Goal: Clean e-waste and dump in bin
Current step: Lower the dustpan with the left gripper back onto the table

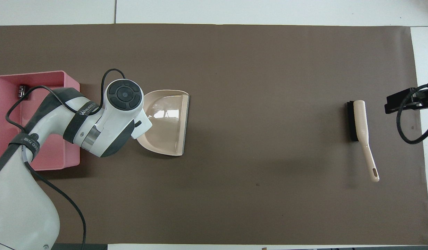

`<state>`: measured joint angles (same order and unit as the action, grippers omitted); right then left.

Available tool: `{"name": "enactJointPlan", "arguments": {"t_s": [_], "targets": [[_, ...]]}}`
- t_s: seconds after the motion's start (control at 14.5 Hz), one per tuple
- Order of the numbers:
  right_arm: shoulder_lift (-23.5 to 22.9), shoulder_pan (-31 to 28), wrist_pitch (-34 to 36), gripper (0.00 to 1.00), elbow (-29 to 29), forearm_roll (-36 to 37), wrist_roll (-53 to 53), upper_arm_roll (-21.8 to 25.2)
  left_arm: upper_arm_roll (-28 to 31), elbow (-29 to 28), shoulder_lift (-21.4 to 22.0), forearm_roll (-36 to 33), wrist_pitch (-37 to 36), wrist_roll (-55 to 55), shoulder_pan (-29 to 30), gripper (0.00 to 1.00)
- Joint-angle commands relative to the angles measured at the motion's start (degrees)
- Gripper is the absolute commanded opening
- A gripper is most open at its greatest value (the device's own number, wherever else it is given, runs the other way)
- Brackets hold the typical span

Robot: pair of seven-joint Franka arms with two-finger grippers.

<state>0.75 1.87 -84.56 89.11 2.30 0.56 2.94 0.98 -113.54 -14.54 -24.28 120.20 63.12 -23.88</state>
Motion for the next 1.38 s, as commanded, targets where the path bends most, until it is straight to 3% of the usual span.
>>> {"name": "enactJointPlan", "arguments": {"t_s": [0.0, 0.07, 0.69, 0.97, 1.31], "targets": [[-0.1, -0.7, -0.3, 1.0, -0.2, 0.3, -1.1, -0.2, 0.8, -0.2, -0.2, 0.7, 1.3, -0.5, -0.2, 0.49], [-0.1, -0.7, -0.3, 1.0, -0.2, 0.3, -1.1, -0.2, 0.8, 0.0, -0.2, 0.7, 0.7, -0.4, -0.1, 0.99], [-0.1, -0.6, -0.3, 1.0, -0.2, 0.4, -1.0, -0.1, 1.3, 8.7, 2.6, 1.2, -7.3, -1.0, 2.9, 0.99], [-0.1, -0.6, -0.3, 1.0, -0.2, 0.4, -1.0, -0.1, 1.4, 13.2, 2.8, 6.2, -13.1, -5.8, 7.4, 0.99], [-0.1, -0.6, -0.1, 1.0, -0.2, 0.4, -1.2, -0.2, 1.4, 12.8, 5.0, 9.7, -18.1, -5.7, 12.9, 0.99]]}}
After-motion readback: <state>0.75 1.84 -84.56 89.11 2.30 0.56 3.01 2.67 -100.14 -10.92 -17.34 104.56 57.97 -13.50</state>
